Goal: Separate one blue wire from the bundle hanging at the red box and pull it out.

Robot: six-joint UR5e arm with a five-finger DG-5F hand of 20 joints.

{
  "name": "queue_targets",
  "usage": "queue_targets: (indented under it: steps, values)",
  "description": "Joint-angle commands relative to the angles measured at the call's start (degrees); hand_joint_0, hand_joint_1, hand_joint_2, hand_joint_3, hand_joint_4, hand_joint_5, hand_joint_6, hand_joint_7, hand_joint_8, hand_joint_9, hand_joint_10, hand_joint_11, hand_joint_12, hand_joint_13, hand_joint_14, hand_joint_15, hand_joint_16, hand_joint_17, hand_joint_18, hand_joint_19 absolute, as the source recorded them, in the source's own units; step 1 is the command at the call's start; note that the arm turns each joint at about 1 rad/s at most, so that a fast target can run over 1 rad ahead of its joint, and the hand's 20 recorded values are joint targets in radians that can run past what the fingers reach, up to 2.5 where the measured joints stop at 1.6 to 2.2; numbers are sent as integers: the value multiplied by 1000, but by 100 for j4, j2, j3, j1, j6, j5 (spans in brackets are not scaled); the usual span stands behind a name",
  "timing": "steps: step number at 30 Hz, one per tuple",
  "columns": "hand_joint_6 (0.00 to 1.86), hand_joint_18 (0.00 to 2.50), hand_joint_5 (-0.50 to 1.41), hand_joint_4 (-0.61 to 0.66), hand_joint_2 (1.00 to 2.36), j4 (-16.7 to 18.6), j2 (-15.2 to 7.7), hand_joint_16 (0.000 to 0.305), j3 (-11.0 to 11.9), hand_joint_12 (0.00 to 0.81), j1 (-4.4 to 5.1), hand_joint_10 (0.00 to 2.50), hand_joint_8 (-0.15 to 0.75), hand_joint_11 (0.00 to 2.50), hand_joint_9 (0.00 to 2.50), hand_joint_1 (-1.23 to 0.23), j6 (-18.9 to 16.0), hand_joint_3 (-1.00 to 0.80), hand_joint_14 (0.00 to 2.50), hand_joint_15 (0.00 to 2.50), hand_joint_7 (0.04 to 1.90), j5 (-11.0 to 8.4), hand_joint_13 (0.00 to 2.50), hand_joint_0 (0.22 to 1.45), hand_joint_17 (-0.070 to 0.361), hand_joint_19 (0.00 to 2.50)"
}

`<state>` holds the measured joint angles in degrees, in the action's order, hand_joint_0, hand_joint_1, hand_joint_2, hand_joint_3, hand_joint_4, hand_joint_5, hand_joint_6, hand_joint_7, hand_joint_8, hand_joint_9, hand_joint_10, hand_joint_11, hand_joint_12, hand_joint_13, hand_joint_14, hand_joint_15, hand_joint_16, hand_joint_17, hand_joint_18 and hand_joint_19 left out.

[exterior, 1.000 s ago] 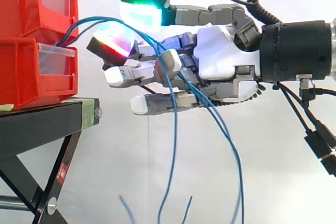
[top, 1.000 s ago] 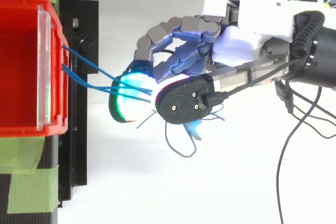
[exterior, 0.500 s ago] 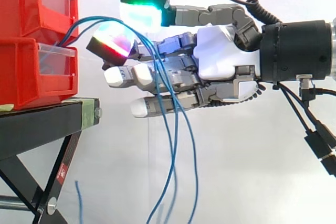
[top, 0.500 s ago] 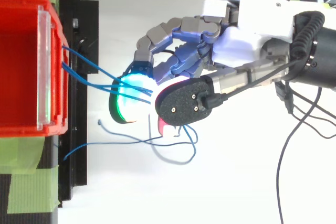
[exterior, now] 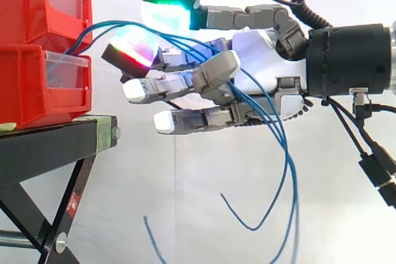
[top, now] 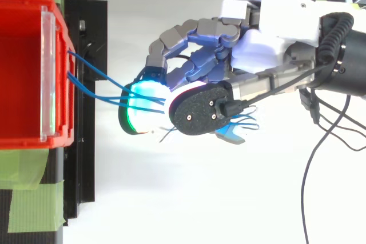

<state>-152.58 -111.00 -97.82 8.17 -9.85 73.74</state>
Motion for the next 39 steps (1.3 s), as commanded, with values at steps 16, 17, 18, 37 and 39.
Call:
queue_targets:
  steps: [16,17,18,37,39]
  values:
    - [838,854,-173,210,1020,0,0,57,0,385,-26,12,375,481,787,-695,-17,-152,0,1540,861,18,1668,612,129,440]
    - [838,853,-173,215,1020,0,0,57,0,385,-35,12,375,473,788,-695,-17,-152,0,1542,860,18,1667,612,129,437]
    - [838,854,-173,208,1020,0,0,57,0,385,-35,14,376,468,787,-694,-17,-148,0,1531,854,18,1668,611,129,438]
    - [835,849,-174,201,1022,-141,167,55,0,372,-105,18,371,691,901,-700,1135,-154,0,1562,866,26,1637,613,123,457]
    - [835,849,-174,201,1022,-150,167,55,8,370,-114,17,369,692,901,-701,1223,-150,0,1564,867,26,1632,613,123,462]
